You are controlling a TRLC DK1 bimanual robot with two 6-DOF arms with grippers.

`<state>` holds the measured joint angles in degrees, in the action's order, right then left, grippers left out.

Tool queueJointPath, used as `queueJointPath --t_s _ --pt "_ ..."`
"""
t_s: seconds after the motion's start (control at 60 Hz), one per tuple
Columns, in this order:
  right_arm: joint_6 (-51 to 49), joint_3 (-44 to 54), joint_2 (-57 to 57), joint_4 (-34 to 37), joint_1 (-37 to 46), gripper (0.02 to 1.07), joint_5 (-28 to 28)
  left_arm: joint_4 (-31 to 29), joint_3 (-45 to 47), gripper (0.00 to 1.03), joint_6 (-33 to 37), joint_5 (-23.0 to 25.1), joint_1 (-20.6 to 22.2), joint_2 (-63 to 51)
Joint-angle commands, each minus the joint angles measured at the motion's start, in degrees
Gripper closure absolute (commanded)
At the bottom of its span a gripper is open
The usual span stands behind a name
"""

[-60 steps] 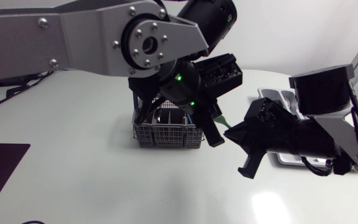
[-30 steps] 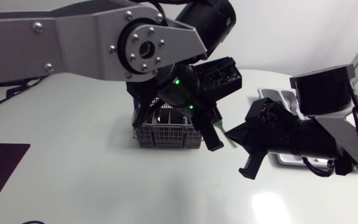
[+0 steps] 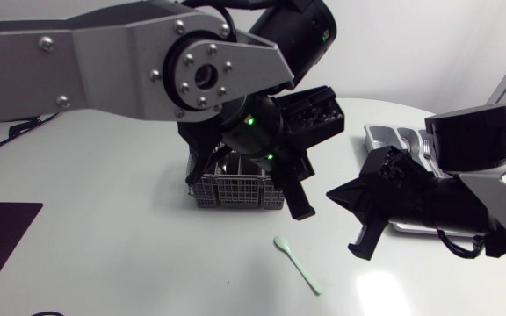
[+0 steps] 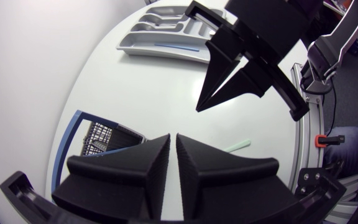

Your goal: Unload the cutlery basket into the drawer organizer.

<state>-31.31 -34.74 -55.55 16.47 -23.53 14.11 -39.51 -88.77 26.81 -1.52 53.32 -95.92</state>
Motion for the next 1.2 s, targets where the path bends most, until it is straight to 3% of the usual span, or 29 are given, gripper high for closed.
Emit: queueJointPath --t_s 0.0,0.067,0.25,0.367,0.567,0.733,1.1,1.183 --pt "0.64 0.55 -2.19 1.2 0.33 0.82 0.39 0.22 2.2 0.9 1.41 -0.85 -0.15 1.26" --pt "2.48 -0.15 -4.48 2.16 0.24 0.6 0.39 1.63 4.05 0.85 2.28 -1.47 -0.59 2.14" --pt "6.52 -2.17 -12.92 3.66 -2.93 0.49 -0.75 8.92 10.64 0.65 2.55 -1.82 -3.49 4.69" --pt "7.67 -4.19 -18.89 4.27 -5.39 0.49 -0.84 11.91 11.87 0.58 -0.18 -2.35 -7.0 5.13" --pt "11.1 -8.24 -28.65 4.71 -10.31 0.49 -2.42 16.04 15.38 0.58 -3.16 -2.35 -10.17 7.06" --pt "13.29 -10.96 -36.3 5.77 -12.07 0.49 -5.58 17.71 18.81 0.58 -3.16 -2.35 -10.87 8.64" --pt "15.93 -11.05 -40.69 5.94 -13.12 0.5 -6.37 20.35 22.68 0.58 -3.25 -2.35 -12.1 11.46" --pt "16.54 -11.58 -41.39 5.68 -13.39 0.61 -6.81 20.79 23.03 0.58 -3.34 -2.35 -12.36 11.9"
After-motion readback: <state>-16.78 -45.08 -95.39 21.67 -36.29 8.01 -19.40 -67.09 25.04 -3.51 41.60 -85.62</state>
